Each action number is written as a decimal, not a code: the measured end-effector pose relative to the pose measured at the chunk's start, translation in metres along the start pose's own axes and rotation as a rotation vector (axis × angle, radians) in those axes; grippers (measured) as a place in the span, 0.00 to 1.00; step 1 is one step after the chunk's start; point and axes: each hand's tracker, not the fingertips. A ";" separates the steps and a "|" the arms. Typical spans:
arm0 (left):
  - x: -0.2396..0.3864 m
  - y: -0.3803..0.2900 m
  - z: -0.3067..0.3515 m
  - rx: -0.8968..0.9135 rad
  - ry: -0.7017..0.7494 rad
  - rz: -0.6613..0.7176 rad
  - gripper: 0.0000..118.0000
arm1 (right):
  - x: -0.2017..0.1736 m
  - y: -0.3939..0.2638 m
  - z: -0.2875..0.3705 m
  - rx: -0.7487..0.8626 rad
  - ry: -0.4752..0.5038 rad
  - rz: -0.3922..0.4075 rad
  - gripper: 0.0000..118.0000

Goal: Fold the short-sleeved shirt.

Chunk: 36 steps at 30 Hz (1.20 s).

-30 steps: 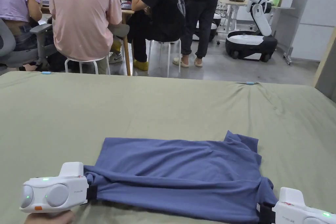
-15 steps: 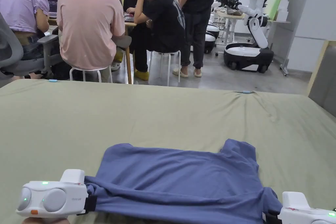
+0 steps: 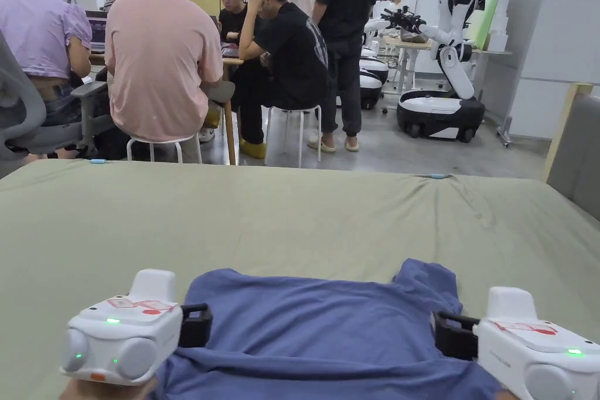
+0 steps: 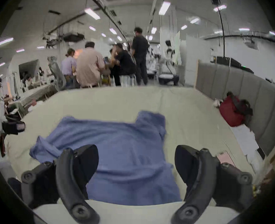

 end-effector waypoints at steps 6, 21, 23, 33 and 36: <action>0.027 -0.004 -0.002 0.042 -0.014 -0.067 0.00 | -0.044 0.000 -0.007 0.077 -0.012 0.156 0.05; 0.000 0.005 -0.112 -0.166 -0.011 -0.001 0.00 | -0.025 -0.008 -0.083 -0.017 0.037 0.187 0.00; -0.002 0.015 -0.142 -0.187 -0.001 -0.009 0.07 | -0.019 -0.007 -0.097 -0.028 0.036 0.181 0.00; -0.010 0.054 -0.300 -0.320 0.086 -0.095 0.93 | 0.025 -0.002 -0.148 -0.096 0.003 0.229 0.00; -0.012 0.051 -0.327 -0.376 0.078 -0.110 0.81 | 0.054 0.010 -0.163 -0.127 -0.028 0.193 0.00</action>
